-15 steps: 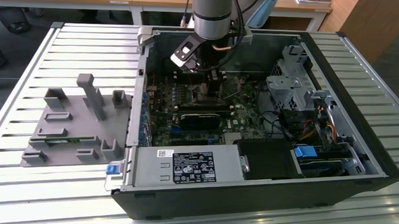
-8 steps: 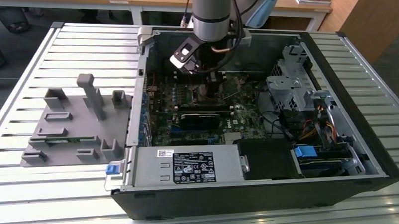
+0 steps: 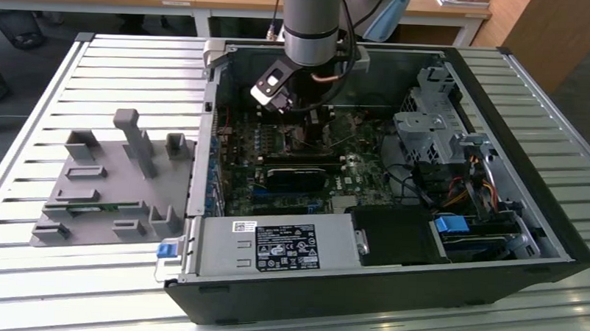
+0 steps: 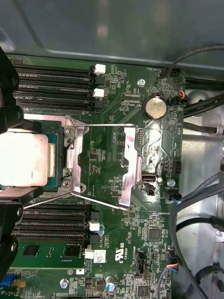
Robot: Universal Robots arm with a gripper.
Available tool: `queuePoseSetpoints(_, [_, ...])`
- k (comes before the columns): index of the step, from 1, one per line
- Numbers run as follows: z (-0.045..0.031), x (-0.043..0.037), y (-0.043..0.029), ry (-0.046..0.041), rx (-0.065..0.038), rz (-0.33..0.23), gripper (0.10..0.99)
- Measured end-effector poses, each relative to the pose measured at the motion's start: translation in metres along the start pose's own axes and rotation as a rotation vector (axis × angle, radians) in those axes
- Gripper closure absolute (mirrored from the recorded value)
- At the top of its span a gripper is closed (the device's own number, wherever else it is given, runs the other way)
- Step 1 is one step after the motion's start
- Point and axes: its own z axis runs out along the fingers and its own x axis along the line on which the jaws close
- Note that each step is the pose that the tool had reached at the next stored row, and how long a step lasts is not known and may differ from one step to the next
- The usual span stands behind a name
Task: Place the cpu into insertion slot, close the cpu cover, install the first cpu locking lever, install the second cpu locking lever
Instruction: 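Place the cpu into insertion slot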
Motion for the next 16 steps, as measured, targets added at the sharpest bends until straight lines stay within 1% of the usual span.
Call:
queuePoseSetpoints(8, [0.0031, 0.0001, -0.0007, -0.0005, 0.000, 0.005, 0.549])
queuePoseSetpoints(16, [0.0054, 0.0001, -0.0011, -0.0019, 0.001, 0.022, 0.549])
